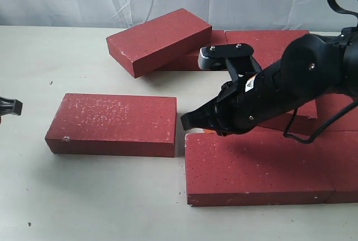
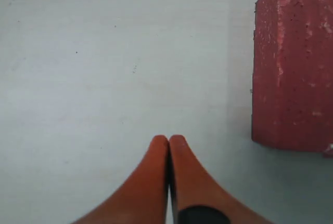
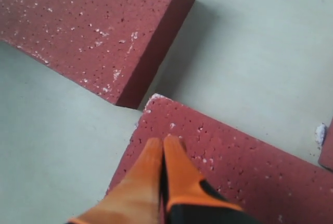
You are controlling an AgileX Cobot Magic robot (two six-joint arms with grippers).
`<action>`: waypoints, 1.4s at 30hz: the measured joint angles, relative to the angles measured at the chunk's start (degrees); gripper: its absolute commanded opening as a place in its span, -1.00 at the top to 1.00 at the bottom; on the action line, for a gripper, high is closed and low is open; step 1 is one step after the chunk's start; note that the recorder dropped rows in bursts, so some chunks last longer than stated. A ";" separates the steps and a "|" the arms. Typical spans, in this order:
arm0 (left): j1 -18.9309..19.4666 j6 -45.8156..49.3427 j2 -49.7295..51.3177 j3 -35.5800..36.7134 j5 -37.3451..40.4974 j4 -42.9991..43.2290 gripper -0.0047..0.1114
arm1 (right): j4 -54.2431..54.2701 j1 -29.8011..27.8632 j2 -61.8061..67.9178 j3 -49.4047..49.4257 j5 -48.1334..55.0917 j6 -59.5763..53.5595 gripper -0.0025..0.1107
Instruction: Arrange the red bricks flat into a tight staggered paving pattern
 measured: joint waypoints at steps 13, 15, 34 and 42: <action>0.00 6.27 19.21 -10.38 1.95 -6.94 0.92 | 0.21 0.25 3.49 -5.53 4.25 -0.90 0.97; 0.00 9.34 20.90 -11.20 2.38 -10.11 0.92 | 0.21 0.77 5.51 -7.69 4.92 -0.90 0.97; -0.24 18.18 28.75 -13.51 3.79 -22.15 0.92 | 0.92 9.85 21.64 -17.98 4.76 -0.90 0.97; -0.24 19.04 28.75 -13.60 4.10 -24.88 0.92 | -1.52 9.85 21.64 -17.98 2.42 0.59 0.97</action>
